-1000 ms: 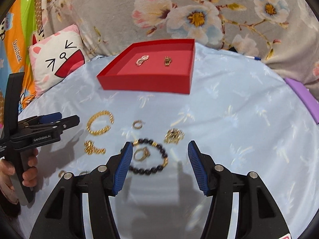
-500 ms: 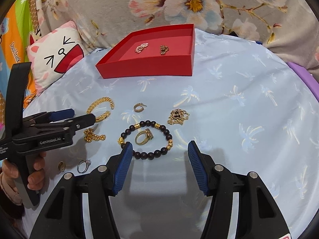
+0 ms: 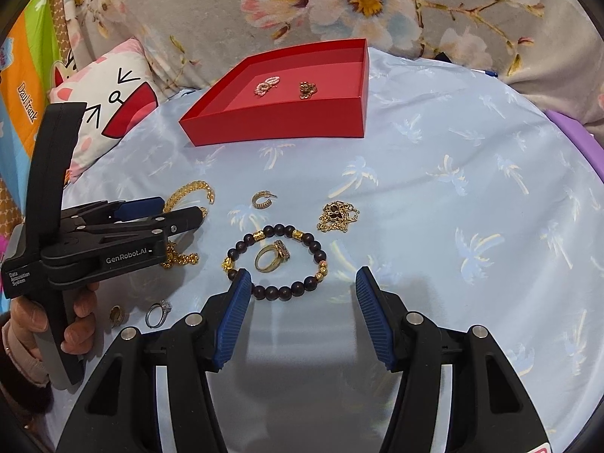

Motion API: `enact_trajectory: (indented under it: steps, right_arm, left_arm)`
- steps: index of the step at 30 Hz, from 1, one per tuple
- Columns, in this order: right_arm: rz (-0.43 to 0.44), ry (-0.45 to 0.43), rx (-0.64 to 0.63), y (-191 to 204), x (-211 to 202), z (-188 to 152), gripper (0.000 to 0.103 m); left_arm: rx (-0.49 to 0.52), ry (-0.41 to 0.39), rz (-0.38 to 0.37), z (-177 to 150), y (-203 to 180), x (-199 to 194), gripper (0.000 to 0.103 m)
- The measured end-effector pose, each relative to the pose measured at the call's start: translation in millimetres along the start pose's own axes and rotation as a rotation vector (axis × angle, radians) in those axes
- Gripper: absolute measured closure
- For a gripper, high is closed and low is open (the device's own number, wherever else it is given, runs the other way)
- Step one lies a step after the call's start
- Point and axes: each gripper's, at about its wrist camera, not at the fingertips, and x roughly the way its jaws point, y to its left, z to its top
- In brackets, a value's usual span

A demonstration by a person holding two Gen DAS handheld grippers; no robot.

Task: Organize jewelry
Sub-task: 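Grasp the twisted gold bangle with the left tool while the right tool grasps the black bead bracelet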

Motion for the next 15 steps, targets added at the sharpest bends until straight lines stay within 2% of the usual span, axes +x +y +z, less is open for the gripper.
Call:
enact_trajectory:
  steps: [1,6,15]
  right_arm:
    - [0.0,-0.001,-0.001,0,0,0,0.046]
    - [-0.001,-0.001,-0.006,1,0,0,0.046]
    - [0.005,-0.008,0.001,0,0,0,0.046]
  left_arm:
    - [0.001,-0.003,-0.005,0,0,-1,0.051]
    - [-0.025,-0.011,-0.034,-1,5,-3,0.052]
    - [-0.089,-0.046,-0.036,-17,25,-23,0.052]
